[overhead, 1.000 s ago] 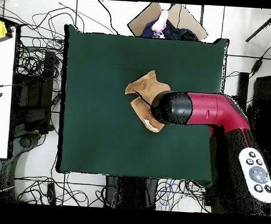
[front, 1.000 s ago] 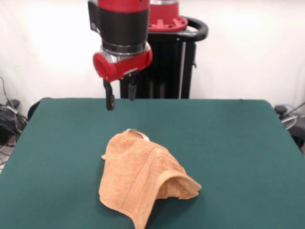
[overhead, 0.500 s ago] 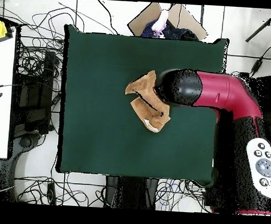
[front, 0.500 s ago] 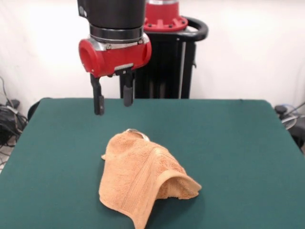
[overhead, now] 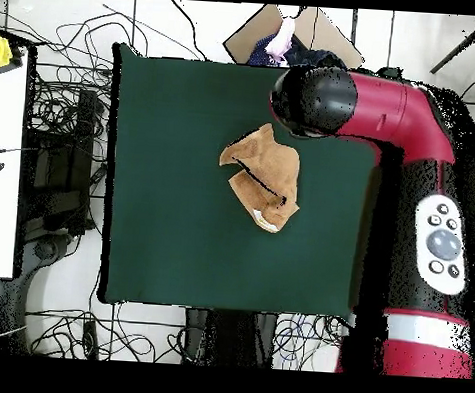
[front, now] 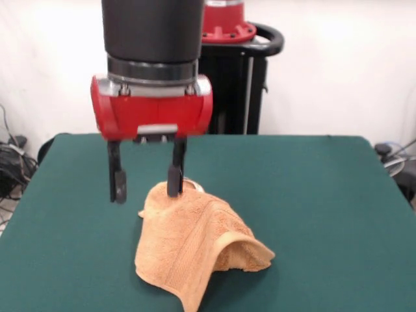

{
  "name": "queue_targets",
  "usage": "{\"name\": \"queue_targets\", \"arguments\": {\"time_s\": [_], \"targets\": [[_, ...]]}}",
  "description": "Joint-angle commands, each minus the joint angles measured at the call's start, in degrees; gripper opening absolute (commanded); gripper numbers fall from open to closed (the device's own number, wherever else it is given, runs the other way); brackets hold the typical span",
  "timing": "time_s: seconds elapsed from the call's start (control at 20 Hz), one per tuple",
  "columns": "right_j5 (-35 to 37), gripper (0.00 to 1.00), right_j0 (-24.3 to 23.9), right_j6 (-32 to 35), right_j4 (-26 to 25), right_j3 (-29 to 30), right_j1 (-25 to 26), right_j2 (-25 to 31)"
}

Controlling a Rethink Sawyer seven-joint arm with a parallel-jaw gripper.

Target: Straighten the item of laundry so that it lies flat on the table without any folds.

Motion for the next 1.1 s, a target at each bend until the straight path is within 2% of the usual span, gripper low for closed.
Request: {"name": "queue_targets", "arguments": {"time_s": [0.05,0.1,0.15,0.2,0.25,0.3,0.35,0.4,0.5,0.6,0.65,0.85,1.1], "targets": [[6.9,1.0,7.1,35.9,4.7,-16.8,11.7,-8.5],[7.7,1.0,7.8,37.0,5.0,-19.8,13.6,-8.4],[7.1,1.0,8.3,38.4,5.2,-19.9,13.9,-8.7],[7.6,1.0,9.3,41.5,5.8,-22.2,15.4,-9.1],[6.4,1.0,9.7,43.1,6.0,-21.2,15.3,-9.5],[7.3,1.0,10.9,47.0,6.2,-23.5,16.6,-10.4],[6.9,1.0,11.2,48.7,6.3,-23.2,16.8,-10.8],[8.4,1.0,11.9,51.3,6.5,-25.8,18.5,-11.3],[12.0,1.0,12.0,50.2,6.4,-27.7,20.0,-10.9],[15.6,1.0,11.7,48.4,6.9,-24.0,19.2,-10.8],[14.5,1.0,11.6,49.1,7.1,-21.1,18.4,-10.9],[12.6,1.0,12.8,57.3,7.0,-16.0,18.1,-13.4],[8.7,1.0,13.9,67.5,9.7,-14.2,21.3,-15.9]]}}
